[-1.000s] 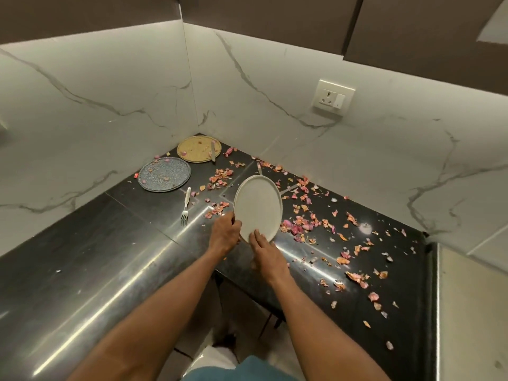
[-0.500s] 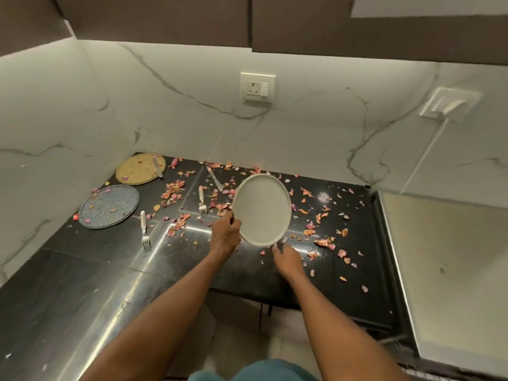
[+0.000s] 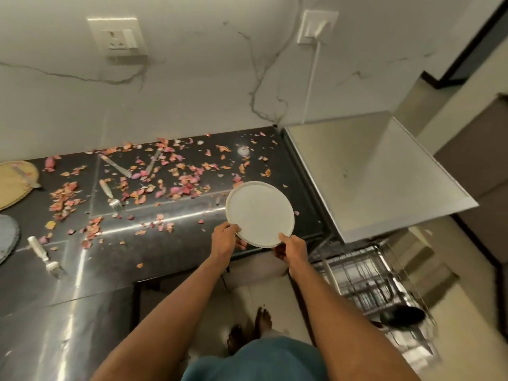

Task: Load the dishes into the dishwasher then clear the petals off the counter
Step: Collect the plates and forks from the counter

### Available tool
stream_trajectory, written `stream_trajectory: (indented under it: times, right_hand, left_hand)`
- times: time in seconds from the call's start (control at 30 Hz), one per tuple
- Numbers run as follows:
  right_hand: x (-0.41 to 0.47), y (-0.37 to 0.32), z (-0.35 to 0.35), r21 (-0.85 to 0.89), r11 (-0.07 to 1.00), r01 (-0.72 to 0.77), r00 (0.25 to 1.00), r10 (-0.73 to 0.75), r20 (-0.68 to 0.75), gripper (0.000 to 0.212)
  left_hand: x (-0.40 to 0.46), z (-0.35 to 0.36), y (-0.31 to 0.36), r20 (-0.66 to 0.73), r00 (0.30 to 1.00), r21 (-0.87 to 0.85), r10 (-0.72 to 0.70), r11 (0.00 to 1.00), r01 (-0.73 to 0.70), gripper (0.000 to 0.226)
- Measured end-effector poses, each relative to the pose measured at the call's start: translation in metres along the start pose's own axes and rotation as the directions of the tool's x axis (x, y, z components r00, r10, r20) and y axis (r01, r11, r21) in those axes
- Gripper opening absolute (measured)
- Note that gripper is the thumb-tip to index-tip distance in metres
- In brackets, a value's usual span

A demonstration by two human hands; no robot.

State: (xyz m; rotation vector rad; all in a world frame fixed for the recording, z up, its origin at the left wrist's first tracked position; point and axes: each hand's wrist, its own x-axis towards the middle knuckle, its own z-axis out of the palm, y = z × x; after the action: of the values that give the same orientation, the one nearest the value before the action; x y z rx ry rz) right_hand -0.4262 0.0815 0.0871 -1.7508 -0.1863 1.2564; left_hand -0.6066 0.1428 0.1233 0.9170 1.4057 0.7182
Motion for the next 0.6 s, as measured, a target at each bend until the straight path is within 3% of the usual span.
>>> stream_trajectory:
  times: [0.27, 0.6]
  right_hand:
    - [0.013, 0.061, -0.111, 0.048, 0.996, -0.069, 0.981, 0.077, -0.180, 0.018]
    - [-0.019, 0.085, -0.218, 0.294, 0.954, -0.063, 0.931, 0.162, -0.326, 0.016]
  left_hand:
    - [-0.021, 0.082, -0.037, 0.231, 0.969, 0.166, -0.085, 0.985, 0.047, 0.021]
    - [-0.033, 0.194, -0.074, 0.384, 0.888, 0.417, -0.255, 0.906, 0.080, 0.018]
